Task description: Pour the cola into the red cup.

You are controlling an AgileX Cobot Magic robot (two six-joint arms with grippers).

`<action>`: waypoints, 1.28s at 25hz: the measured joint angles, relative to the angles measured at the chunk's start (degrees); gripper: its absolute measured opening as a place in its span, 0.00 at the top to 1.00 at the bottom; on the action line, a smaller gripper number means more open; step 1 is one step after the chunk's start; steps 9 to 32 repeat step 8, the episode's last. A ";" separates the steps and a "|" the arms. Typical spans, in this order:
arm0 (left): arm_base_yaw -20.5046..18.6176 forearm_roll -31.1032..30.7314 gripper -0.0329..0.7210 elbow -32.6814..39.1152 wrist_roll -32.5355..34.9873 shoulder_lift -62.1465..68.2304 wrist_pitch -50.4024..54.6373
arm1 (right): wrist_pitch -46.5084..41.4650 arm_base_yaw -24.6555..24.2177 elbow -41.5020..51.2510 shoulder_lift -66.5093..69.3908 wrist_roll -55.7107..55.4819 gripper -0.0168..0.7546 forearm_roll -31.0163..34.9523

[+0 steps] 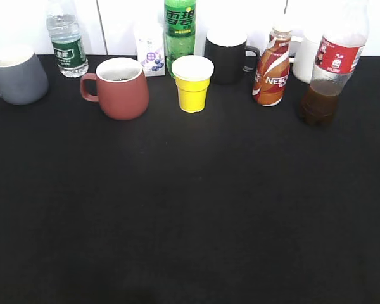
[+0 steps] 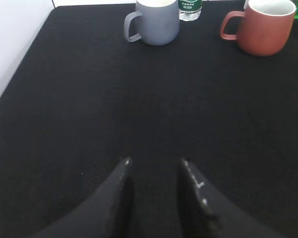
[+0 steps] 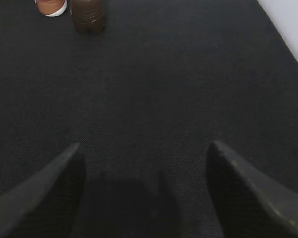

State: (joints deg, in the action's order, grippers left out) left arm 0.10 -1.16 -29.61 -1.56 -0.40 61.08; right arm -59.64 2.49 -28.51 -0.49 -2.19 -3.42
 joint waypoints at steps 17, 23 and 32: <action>0.00 0.00 0.65 0.00 0.00 0.00 0.00 | 0.00 0.00 0.00 0.00 0.07 0.24 0.00; 0.00 0.00 0.65 0.00 0.00 0.00 0.00 | 0.00 0.00 0.00 0.00 0.07 0.24 0.00; 0.00 0.00 0.65 0.00 0.00 0.00 0.00 | 0.00 0.00 0.00 0.00 0.07 0.24 0.00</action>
